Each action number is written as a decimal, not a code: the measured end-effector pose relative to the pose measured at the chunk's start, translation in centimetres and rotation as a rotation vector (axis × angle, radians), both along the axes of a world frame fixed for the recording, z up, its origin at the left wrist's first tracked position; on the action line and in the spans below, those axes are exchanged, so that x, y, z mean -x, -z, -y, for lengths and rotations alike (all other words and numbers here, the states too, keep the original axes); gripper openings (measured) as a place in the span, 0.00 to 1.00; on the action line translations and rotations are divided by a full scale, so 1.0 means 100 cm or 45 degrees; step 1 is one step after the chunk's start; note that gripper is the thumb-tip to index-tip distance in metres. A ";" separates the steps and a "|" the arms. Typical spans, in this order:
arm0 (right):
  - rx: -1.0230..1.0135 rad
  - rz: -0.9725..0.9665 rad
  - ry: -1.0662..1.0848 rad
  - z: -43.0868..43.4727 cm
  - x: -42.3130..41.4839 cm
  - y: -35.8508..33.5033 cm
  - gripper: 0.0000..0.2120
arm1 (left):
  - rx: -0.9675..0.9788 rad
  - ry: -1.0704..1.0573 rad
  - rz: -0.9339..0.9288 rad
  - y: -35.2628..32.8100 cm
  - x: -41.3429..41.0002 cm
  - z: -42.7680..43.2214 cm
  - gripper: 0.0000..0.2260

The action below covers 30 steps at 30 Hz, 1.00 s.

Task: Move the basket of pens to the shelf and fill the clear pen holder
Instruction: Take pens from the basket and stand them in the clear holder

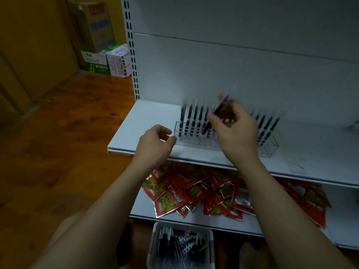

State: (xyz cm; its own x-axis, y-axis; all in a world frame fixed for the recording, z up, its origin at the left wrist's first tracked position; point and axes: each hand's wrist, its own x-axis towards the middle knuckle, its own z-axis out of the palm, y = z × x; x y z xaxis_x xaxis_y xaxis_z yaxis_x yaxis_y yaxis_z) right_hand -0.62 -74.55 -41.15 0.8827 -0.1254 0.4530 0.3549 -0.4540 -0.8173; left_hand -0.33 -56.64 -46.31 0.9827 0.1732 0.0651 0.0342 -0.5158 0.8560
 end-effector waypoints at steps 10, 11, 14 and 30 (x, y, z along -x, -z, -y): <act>0.108 0.184 -0.140 -0.019 -0.066 0.011 0.32 | 0.301 -0.109 -0.189 0.015 -0.074 0.006 0.12; 0.104 0.188 -0.134 -0.020 -0.068 0.014 0.31 | 0.295 -0.101 -0.203 0.017 -0.077 0.008 0.11; 0.145 0.150 -0.125 -0.025 -0.074 0.024 0.29 | 0.230 -0.111 -0.230 0.022 -0.083 0.015 0.10; 0.473 -0.035 -0.081 -0.019 -0.052 0.049 0.32 | 0.219 -0.092 -0.197 0.020 -0.070 0.012 0.12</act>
